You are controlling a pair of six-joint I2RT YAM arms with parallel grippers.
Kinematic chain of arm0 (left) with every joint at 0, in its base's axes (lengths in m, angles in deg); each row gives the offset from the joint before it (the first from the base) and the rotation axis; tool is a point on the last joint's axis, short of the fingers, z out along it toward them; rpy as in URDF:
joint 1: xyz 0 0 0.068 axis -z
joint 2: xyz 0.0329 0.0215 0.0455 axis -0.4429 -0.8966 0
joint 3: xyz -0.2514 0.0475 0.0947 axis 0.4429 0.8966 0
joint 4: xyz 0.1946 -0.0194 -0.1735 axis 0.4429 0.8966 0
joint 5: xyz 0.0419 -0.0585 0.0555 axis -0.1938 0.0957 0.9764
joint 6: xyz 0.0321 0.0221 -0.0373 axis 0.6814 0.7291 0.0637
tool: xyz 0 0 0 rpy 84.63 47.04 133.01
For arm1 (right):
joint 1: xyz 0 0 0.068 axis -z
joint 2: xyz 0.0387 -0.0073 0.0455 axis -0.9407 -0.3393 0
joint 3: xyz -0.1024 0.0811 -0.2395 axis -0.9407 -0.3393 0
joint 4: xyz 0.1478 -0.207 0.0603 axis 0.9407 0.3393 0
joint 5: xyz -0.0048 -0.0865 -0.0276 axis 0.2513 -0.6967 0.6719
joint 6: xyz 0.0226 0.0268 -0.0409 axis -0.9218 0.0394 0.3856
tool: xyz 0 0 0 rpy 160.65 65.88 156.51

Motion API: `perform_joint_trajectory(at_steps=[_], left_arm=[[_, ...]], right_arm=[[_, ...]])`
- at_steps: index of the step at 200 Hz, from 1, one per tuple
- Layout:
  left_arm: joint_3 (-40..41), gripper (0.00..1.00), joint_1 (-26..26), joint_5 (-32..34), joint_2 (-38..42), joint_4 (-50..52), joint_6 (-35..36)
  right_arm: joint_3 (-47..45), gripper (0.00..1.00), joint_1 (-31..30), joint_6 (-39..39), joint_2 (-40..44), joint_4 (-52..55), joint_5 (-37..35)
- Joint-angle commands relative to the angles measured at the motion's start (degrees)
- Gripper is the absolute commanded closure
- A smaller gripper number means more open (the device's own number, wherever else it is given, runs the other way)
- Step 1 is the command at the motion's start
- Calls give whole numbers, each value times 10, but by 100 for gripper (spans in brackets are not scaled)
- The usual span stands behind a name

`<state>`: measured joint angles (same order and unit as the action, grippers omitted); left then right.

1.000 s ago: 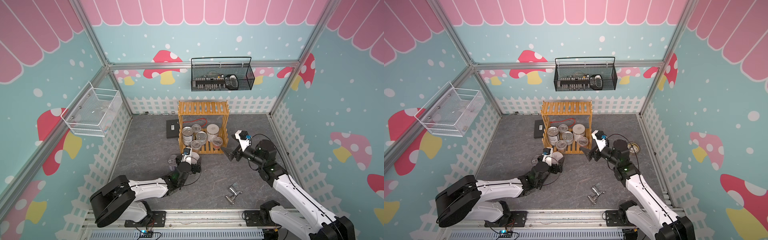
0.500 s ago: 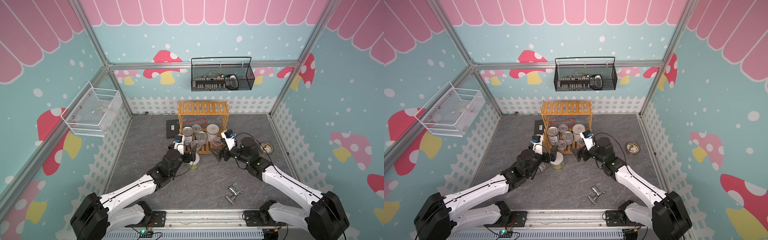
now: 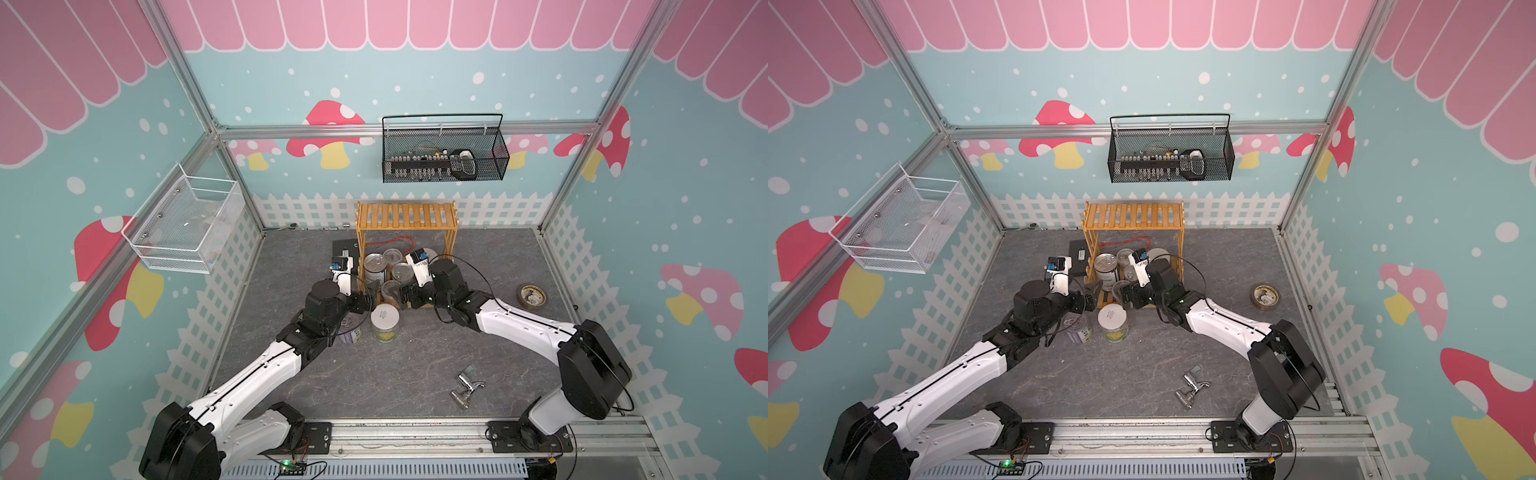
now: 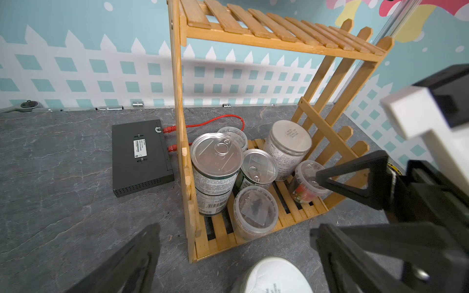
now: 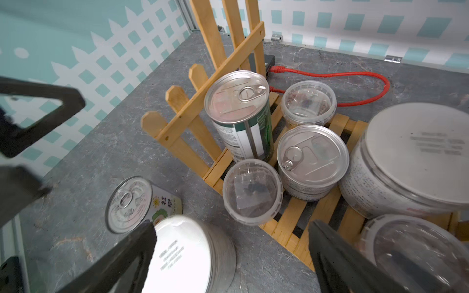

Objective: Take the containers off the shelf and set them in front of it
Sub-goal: 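Pick up a container from the shelf.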

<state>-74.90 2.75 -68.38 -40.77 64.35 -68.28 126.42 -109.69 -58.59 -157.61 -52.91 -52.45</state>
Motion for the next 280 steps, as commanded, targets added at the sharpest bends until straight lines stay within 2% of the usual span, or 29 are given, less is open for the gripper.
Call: perform_joint_trajectory(at_steps=[1, 122, 165, 234, 280], left_arm=[[-11, 1, -4, -16, 3, 11, -5], [-1, 1, -7, 7, 9, 9, 0], [0, 1, -7, 5, 7, 6, 4], [0, 1, -8, -4, 3, 5, 6], [1, 1, -8, -7, 5, 5, 8]], right_arm=[[50, 1, -10, -35, -39, 46, -52], [231, 1, -63, -135, -219, 202, -224], [249, 2, -64, -149, -241, 211, -231], [266, 8, -69, -154, -255, 226, -242], [265, 19, -71, -156, -255, 233, -252]])
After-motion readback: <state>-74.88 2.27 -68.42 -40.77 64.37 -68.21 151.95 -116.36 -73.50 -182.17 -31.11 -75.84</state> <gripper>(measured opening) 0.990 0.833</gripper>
